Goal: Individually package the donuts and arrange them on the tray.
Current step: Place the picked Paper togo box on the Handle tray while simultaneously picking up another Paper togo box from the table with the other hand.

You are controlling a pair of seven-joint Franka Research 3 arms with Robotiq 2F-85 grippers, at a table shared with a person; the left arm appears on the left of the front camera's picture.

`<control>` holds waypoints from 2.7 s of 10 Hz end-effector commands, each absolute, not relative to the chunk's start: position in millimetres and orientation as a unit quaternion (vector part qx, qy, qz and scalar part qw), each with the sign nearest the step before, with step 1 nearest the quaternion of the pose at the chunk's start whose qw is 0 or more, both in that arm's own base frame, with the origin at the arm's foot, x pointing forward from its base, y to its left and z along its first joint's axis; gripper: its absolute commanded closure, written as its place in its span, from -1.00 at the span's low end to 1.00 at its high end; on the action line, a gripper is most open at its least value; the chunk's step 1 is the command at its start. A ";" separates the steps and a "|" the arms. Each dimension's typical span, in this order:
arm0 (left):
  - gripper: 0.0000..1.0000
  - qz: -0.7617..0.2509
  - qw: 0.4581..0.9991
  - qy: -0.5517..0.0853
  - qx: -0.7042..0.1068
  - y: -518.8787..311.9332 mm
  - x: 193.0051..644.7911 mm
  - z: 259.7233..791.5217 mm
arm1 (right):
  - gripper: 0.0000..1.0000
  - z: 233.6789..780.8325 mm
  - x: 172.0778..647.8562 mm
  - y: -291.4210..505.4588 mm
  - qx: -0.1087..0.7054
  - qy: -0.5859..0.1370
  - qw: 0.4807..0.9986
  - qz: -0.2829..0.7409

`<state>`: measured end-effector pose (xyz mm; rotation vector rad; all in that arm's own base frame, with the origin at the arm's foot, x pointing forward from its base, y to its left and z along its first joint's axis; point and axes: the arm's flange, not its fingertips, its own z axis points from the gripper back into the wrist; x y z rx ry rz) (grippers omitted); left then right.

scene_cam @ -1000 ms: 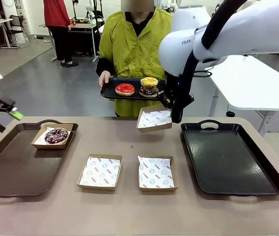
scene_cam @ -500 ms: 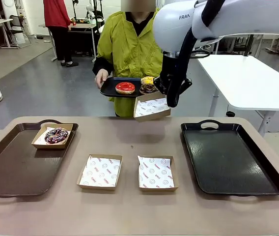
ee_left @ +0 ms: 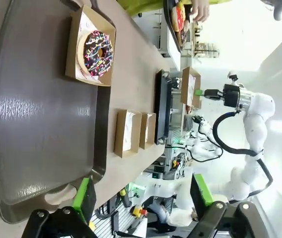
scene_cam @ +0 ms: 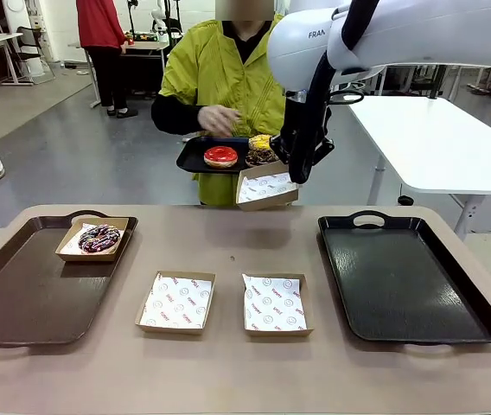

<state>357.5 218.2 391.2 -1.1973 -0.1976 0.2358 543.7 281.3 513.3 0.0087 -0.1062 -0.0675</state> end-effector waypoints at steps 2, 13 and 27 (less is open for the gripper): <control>-1.00 0.111 0.815 -0.093 -0.561 218.2 357.5 391.2 | 1.00 513.3 543.7 281.3 0.004 -0.053 0.998 -0.034; -1.00 0.111 0.815 -0.093 -0.561 218.2 357.5 391.2 | 1.00 513.3 543.7 281.3 0.004 -0.053 0.998 -0.034; -1.00 0.111 0.815 -0.093 -0.561 218.2 357.5 391.2 | 1.00 513.3 543.7 281.3 0.004 -0.053 0.998 -0.034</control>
